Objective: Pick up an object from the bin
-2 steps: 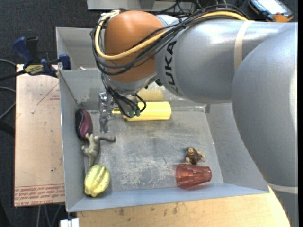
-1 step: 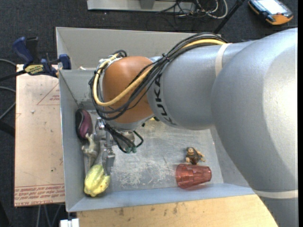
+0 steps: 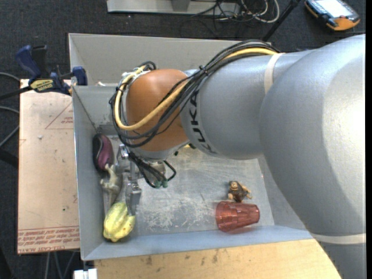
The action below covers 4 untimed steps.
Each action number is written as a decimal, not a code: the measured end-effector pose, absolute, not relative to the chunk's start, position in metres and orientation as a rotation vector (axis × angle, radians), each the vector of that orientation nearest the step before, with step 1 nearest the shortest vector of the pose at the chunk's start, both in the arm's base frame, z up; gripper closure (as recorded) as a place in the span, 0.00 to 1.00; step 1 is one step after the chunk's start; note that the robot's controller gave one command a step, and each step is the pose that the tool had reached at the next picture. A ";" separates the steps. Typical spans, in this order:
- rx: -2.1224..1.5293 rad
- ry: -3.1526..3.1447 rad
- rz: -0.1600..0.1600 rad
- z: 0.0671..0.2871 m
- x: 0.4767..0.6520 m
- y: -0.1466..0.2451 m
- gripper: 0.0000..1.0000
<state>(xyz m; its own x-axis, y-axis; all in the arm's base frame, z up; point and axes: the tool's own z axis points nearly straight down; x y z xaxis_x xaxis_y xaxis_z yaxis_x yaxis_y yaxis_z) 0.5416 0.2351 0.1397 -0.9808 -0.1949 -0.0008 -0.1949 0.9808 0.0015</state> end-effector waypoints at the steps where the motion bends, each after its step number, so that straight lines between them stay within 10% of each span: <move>1: -0.592 3.045 -0.014 0.090 0.505 0.241 1.00; 4: -0.592 3.044 -0.012 0.089 0.505 0.241 1.00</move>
Offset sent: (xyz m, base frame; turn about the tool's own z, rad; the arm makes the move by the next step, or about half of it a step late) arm 0.0000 0.0000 0.0000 0.0000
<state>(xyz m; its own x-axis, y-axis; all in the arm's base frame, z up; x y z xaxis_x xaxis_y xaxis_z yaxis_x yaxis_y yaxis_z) 0.5049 0.2408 0.0894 -0.9264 -0.3745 -0.0383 -0.3742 0.9272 -0.0154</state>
